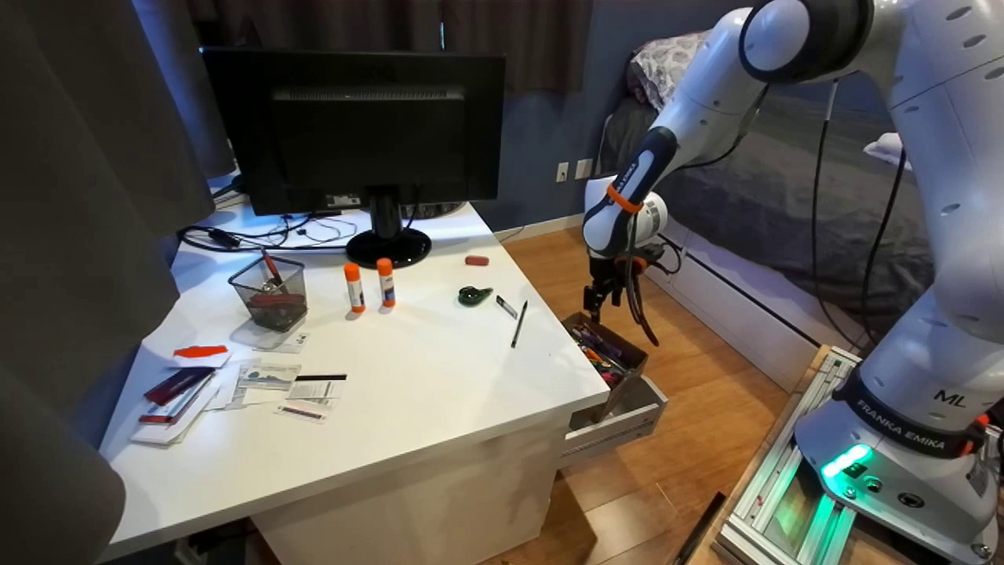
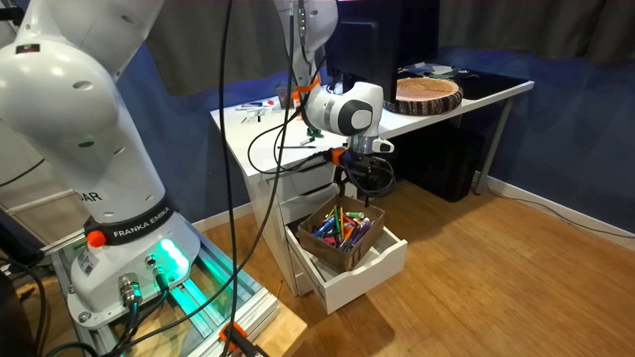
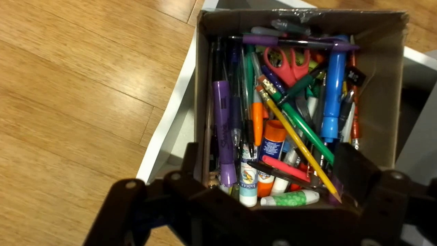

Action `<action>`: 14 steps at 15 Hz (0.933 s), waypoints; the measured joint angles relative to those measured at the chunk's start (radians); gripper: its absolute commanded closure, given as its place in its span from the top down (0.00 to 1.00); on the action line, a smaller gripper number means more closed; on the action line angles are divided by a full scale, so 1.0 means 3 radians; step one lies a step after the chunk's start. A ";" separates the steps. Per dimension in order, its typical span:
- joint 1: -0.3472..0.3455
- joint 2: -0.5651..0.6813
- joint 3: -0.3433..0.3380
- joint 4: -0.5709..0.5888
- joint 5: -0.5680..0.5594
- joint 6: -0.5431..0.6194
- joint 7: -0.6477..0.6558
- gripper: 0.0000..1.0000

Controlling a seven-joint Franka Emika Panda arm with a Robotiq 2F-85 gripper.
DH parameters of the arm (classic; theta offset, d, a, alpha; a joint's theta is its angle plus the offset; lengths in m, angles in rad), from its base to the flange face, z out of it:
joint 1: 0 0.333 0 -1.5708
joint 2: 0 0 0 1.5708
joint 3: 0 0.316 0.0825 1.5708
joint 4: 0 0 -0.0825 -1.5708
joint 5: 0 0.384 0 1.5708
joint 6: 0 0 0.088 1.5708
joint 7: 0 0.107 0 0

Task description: Remove the purple marker from the box in the drawer and put it on the counter

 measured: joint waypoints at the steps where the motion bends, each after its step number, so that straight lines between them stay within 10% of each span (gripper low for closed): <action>1: 0.0001 0.0085 0.0004 0.0072 0.0000 0.0004 0.0000 0.97; 14: 0.0137 0.0855 -0.0085 0.0731 0.0000 0.0214 0.0131 0.68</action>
